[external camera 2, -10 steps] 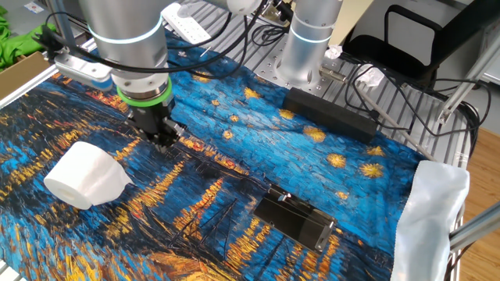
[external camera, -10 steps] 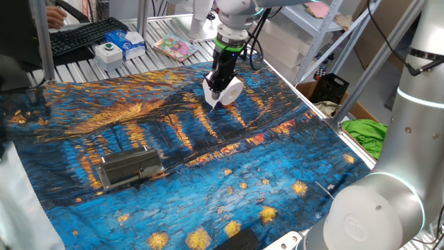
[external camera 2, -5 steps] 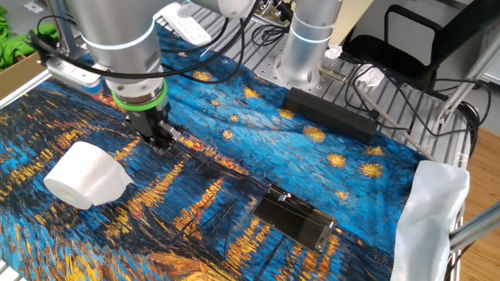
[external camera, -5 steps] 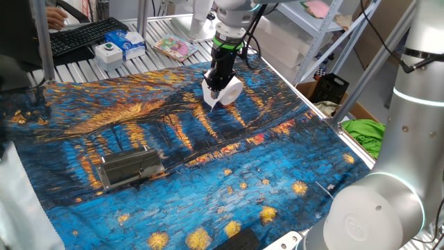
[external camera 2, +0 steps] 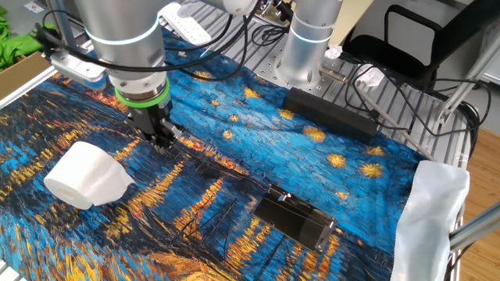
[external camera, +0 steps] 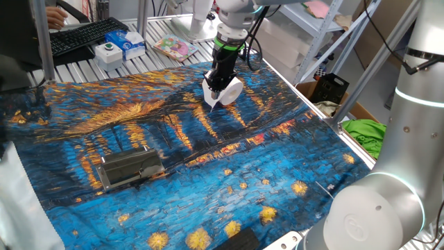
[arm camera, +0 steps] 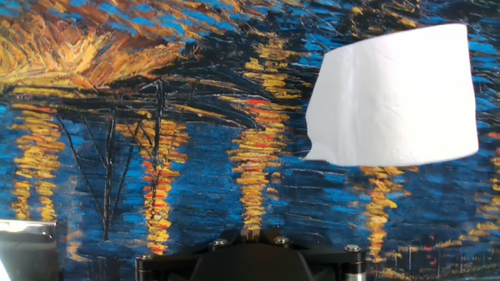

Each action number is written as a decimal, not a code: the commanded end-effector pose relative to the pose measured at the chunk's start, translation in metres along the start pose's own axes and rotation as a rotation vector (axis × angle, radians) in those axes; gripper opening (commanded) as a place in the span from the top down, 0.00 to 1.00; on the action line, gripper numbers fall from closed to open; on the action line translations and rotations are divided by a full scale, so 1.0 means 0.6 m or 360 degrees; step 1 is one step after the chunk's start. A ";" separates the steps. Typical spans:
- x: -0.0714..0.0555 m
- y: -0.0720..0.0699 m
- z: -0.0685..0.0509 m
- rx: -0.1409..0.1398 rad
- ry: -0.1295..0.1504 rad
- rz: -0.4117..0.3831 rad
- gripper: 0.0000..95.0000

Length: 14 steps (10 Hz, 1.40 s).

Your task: Put the toilet paper on its holder

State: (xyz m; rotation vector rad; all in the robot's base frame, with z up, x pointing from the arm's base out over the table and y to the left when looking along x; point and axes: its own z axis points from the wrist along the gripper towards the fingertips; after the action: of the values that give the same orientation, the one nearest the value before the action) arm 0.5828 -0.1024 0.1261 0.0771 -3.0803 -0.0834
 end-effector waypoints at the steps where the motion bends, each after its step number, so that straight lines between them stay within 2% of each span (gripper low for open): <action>1: 0.005 0.000 0.000 0.0015 -0.0004 0.0008 1.00; 6: 0.005 0.000 0.000 0.0012 -0.0005 0.0019 1.00; 8: -0.002 -0.005 0.003 0.0030 -0.0016 0.0005 1.00; 9: -0.011 -0.012 0.005 0.0036 -0.0026 -0.0009 1.00; 12: -0.062 -0.040 0.006 0.0041 -0.0034 -0.0048 1.00; 14: -0.090 -0.053 0.006 0.0065 -0.0037 -0.0064 1.00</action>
State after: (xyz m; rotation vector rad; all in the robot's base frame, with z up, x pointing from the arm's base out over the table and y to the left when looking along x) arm 0.6437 -0.1330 0.1162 0.1433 -3.0998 -0.0245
